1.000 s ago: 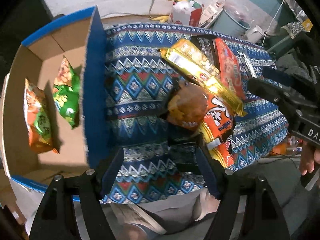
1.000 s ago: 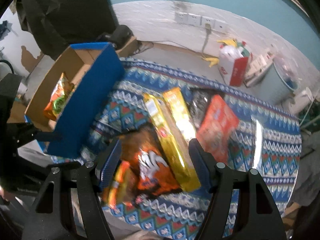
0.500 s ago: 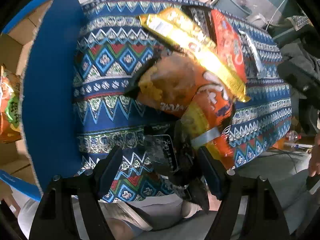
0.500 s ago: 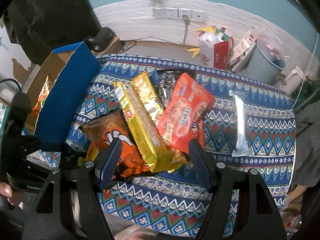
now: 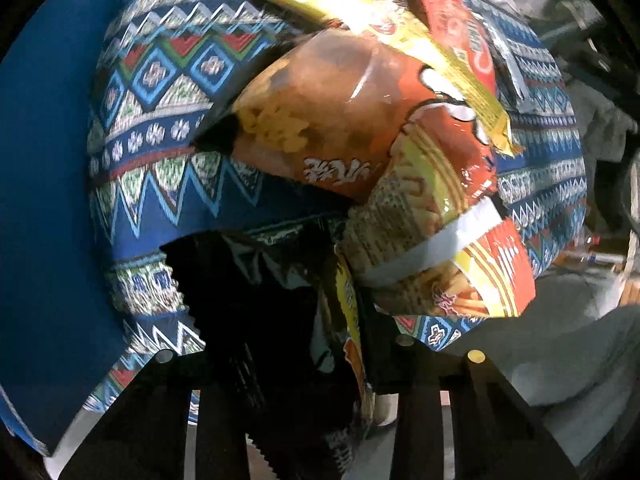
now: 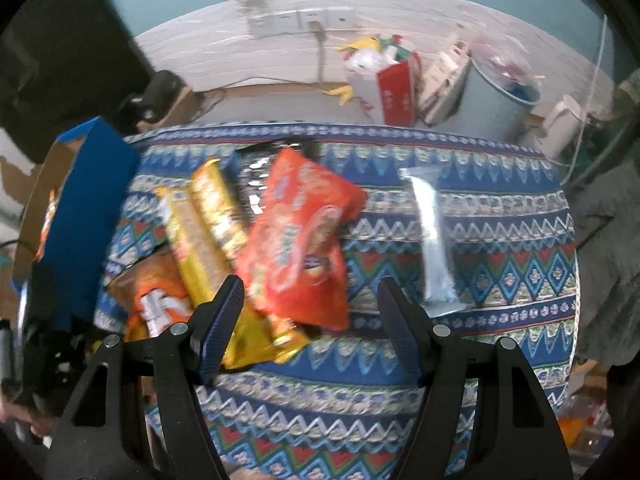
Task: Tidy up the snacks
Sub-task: 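Grasp the black snack bag with the left tool while the right tool grasps the silver foil bar, then carry the black bag and silver bar into the box and release both, then reach the left tool to the orange chip bag and grasp it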
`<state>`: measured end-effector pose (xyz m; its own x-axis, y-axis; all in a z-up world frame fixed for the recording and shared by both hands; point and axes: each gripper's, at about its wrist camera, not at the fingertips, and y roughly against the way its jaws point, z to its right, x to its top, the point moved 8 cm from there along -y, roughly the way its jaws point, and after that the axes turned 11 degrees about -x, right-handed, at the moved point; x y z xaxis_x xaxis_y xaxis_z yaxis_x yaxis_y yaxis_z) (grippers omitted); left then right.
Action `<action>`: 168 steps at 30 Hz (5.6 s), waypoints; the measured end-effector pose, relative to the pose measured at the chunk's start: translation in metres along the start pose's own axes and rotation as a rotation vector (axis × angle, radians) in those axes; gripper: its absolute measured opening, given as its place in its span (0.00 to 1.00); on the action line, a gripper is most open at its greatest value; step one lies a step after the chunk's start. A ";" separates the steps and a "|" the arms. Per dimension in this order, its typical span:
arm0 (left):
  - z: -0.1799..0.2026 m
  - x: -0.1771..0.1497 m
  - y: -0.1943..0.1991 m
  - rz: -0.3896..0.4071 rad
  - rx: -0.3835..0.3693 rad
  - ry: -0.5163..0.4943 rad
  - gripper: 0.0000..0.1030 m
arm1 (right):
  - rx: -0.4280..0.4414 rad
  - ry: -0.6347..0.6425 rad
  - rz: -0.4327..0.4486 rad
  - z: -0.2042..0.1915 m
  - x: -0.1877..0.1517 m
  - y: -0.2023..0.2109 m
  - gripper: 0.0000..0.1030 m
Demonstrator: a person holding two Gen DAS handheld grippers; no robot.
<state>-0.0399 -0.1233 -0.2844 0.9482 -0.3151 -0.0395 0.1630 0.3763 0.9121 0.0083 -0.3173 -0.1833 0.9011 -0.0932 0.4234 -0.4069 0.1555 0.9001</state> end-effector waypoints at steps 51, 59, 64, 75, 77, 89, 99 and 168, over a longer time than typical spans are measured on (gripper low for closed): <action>-0.012 0.094 0.113 0.294 0.159 -0.157 0.26 | -0.151 0.002 -0.006 0.034 0.018 -0.070 0.27; -0.016 0.090 0.136 0.350 0.157 -0.151 0.26 | -0.087 0.012 0.036 0.007 0.021 -0.033 0.27; -0.019 0.084 0.148 0.375 0.151 -0.146 0.26 | -0.041 0.028 0.067 -0.014 0.029 -0.013 0.27; -0.043 0.071 0.172 0.420 0.135 -0.098 0.25 | 0.073 0.099 0.131 -0.089 0.046 0.033 0.27; -0.047 0.069 0.177 0.431 0.130 -0.090 0.25 | 0.090 0.110 0.138 -0.101 0.049 0.037 0.27; -0.082 0.052 0.216 0.512 0.140 -0.039 0.25 | 0.181 0.183 0.170 -0.179 0.068 0.064 0.28; -0.127 0.035 0.236 0.558 0.179 0.021 0.25 | 0.242 0.245 0.172 -0.247 0.077 0.076 0.28; -0.122 -0.004 0.186 0.414 0.080 0.132 0.70 | 0.174 0.309 0.126 -0.274 0.043 0.071 0.62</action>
<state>0.0197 0.0539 -0.1643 0.9569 -0.0358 0.2884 -0.2543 0.3768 0.8907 0.0594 -0.0405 -0.1292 0.8341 0.2215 0.5052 -0.5130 -0.0253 0.8580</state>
